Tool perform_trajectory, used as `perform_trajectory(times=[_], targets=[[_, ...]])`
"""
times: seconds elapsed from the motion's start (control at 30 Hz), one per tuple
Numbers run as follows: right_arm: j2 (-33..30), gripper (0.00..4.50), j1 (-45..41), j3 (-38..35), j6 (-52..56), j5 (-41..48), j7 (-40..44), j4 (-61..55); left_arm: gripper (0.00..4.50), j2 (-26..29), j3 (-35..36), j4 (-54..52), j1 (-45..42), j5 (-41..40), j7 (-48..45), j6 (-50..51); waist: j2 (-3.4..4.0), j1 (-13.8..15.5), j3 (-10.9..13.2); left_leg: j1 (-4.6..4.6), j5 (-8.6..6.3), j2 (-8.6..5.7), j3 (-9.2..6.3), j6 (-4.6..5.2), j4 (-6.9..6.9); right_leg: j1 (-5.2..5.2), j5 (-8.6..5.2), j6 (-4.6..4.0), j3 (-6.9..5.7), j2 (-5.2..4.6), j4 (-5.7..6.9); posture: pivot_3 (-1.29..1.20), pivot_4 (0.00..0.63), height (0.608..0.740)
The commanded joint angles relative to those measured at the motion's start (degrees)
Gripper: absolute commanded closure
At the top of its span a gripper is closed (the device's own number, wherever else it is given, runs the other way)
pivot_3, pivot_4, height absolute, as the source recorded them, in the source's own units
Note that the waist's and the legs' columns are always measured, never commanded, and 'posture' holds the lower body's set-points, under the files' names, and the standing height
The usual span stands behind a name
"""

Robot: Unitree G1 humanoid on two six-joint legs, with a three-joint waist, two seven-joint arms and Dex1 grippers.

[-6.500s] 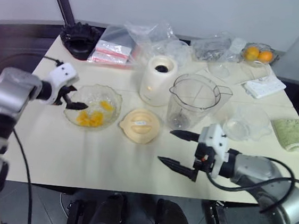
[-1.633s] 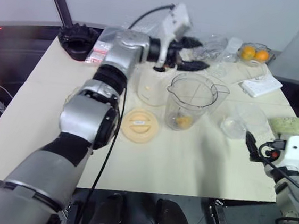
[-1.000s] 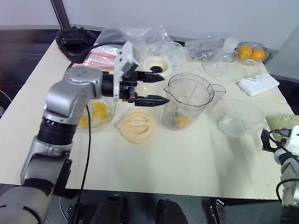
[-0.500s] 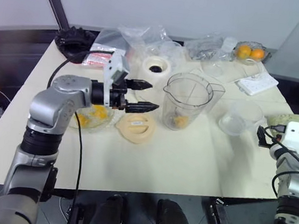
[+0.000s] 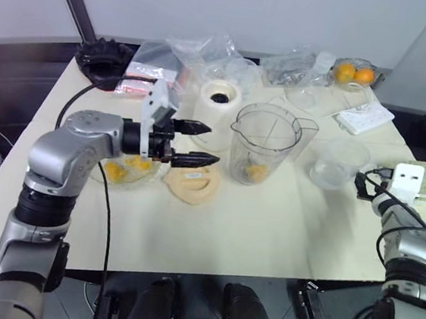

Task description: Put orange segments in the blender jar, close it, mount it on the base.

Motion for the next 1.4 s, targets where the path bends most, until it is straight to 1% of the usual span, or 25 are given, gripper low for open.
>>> perform_trajectory(times=[0.03,0.23,0.37,0.57,0.77,1.03,1.07,1.1,1.17,1.2,1.23,1.3,1.37,1.4], targets=[[-1.5,0.00,-3.8,-0.2,-4.2,-0.1,0.5,5.5,0.51,1.4,1.4,-3.2,0.0,-1.9,0.6,0.8,0.00,0.0,0.0,0.00,0.00,0.00,0.00,0.00,0.00,0.00,0.00,0.00,0.00,0.00,0.00,0.00,0.150,0.740],[-2.6,0.00,-10.0,0.6,-10.8,-1.7,0.5,18.3,0.51,3.2,2.3,-4.7,1.4,-3.1,2.2,2.1,0.00,-0.4,0.0,0.00,0.00,0.00,0.01,0.00,-0.01,0.00,0.00,-0.01,0.02,0.00,-0.03,0.00,0.150,0.740],[-2.8,0.00,-11.9,-0.7,-14.8,-0.4,0.6,22.5,0.51,4.9,2.7,-6.2,2.6,-4.2,2.8,2.8,-0.01,-1.1,0.0,0.00,0.00,0.00,0.01,0.00,-0.05,0.00,0.00,0.00,0.03,0.00,-0.06,0.00,0.150,0.740],[-2.2,0.00,-12.0,-1.3,-17.5,0.5,2.4,23.9,0.51,6.3,2.9,-6.7,3.7,-4.9,3.6,2.5,-0.01,-1.2,0.0,0.01,0.00,0.00,0.01,0.00,-0.08,0.01,0.00,0.00,0.04,0.00,-0.08,0.00,0.150,0.740],[-1.7,0.00,-12.4,-1.1,-19.3,1.1,6.4,24.0,0.51,6.3,2.6,-6.9,4.1,-5.3,3.8,2.3,0.00,-1.2,0.0,0.01,0.00,0.00,0.01,0.00,-0.08,0.01,0.00,0.00,0.04,0.00,-0.09,0.00,0.150,0.740],[-2.5,0.00,-14.3,0.2,-16.8,-0.2,8.1,26.2,0.51,6.4,1.8,-7.4,3.6,-5.9,4.7,2.9,0.00,-1.2,0.0,0.02,0.00,0.00,0.01,0.00,-0.11,0.01,-0.01,-0.02,0.05,0.00,-0.10,0.00,0.150,0.740],[-2.5,0.55,-14.4,0.3,-16.8,-0.3,8.3,26.3,0.47,6.5,1.9,-7.4,3.6,-5.9,4.8,2.9,0.00,-1.2,0.0,0.02,0.00,0.00,0.01,0.00,-0.11,0.01,-0.01,-0.02,0.05,0.00,-0.11,0.00,0.150,0.740],[-2.5,0.87,-14.5,0.4,-16.8,-0.5,8.4,26.3,0.47,6.6,1.9,-7.5,3.7,-5.9,4.9,2.9,0.00,-1.2,0.0,0.02,0.00,0.00,0.01,-0.01,-0.11,0.01,-0.01,-0.02,0.05,0.00,-0.11,0.00,0.150,0.740],[-2.4,1.81,-14.5,0.4,-16.7,-0.6,8.5,26.3,0.47,6.7,2.0,-7.7,3.8,-6.0,5.2,3.1,0.00,-1.2,0.0,0.02,0.00,0.00,0.01,-0.01,-0.11,0.01,-0.01,-0.02,0.05,0.00,-0.11,0.00,0.150,0.740],[-2.4,2.33,-14.5,0.4,-16.7,-0.6,8.6,26.4,0.47,6.7,2.1,-7.8,3.8,-6.0,5.4,3.2,0.00,-1.2,0.0,0.02,0.00,0.00,0.01,-0.01,-0.11,0.01,-0.01,-0.03,0.05,0.00,-0.11,0.00,0.150,0.740],[-2.4,2.96,-14.5,0.5,-16.7,-0.6,8.5,26.4,0.47,6.6,2.1,-7.8,3.8,-6.1,5.6,3.3,0.00,-1.2,0.0,0.02,0.00,0.00,0.02,-0.01,-0.11,0.01,-0.01,-0.02,0.05,0.00,-0.12,0.00,0.150,0.740],[-2.4,3.91,-14.3,0.6,-16.6,-0.6,8.5,26.5,0.47,6.5,2.1,-8.0,3.8,-6.1,5.8,3.5,0.00,-1.2,0.0,0.02,0.00,0.00,0.02,-0.01,-0.11,0.01,-0.01,-0.02,0.06,0.00,-0.12,0.00,0.150,0.740],[-2.2,4.48,-13.8,0.8,-16.9,-0.6,8.9,26.2,0.47,6.2,2.1,-8.1,3.7,-6.2,6.1,3.6,0.00,-1.2,0.0,0.02,0.00,0.00,0.02,-0.01,-0.12,0.01,-0.01,-0.02,0.06,0.00,-0.12,0.00,0.150,0.740],[-2.1,4.49,-13.5,0.8,-17.0,-0.6,9.0,26.1,0.47,6.2,2.0,-8.1,3.6,-6.3,6.2,3.6,0.00,-1.2,0.0,0.02,0.00,-0.01,0.02,-0.01,-0.12,0.01,-0.01,-0.02,0.06,0.00,-0.12,0.00,0.150,0.740]])
